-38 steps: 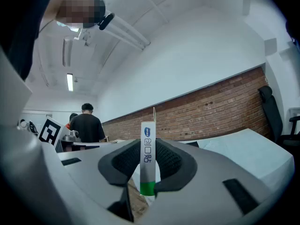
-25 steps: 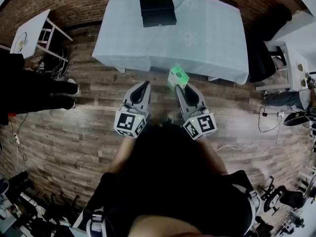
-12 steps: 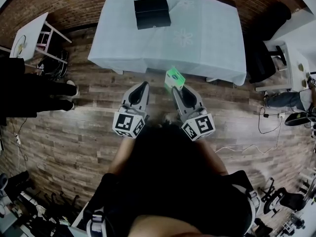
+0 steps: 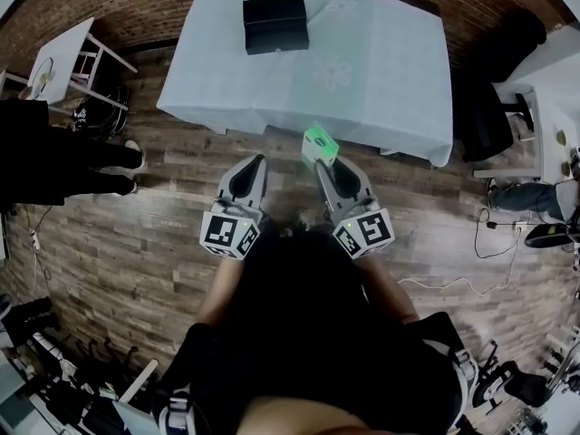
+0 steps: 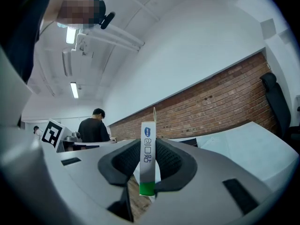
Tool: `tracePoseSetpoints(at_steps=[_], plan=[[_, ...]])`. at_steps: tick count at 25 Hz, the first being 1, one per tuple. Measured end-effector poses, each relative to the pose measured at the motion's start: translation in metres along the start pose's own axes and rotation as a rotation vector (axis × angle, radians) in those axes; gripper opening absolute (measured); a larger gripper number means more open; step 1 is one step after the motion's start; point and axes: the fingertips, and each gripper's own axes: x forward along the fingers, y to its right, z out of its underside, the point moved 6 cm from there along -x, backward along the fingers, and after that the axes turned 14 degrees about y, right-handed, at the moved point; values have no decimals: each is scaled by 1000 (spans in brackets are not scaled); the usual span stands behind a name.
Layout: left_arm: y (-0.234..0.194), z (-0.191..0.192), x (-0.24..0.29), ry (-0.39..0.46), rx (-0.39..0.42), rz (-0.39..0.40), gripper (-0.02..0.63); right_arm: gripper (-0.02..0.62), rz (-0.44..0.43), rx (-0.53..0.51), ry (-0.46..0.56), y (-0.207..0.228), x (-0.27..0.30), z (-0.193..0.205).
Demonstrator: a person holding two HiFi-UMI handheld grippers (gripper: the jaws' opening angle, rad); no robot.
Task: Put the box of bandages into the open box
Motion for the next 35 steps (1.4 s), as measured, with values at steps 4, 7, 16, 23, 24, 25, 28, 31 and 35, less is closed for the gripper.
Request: tracePoseSetpoints(at_steps=[4,7,16,23,24,25,28,31,35], plan=[[-4,6,3,-17,3,-23,35,110,-12,0,-3,11,8,0],[-15,9,13,-20,-3,-30,35,110,-12,8,-8,14,19,5],[-69,10,57,-1,-7,-16,35,110,16,-7,-39,22,74,24],[-129,6,95,-8,-31,7,35,110,41,-26,-61,29,138,37],[-137,4,102,-9,-33,11,35,110,45,-26,-65,30,147,39],[-145,3,108,-9,-34,16,35,110,49,-26,-68,30,157,41],[-169,0,123,-11,-40,29,35,110,59,-26,-77,29,184,48],[-192,-3,132,-13,-47,40,35,110,73,-27,-82,27,209,53],[-220,-5,145,-17,-60,51,35,110,84,-37,-97,24,238,59]])
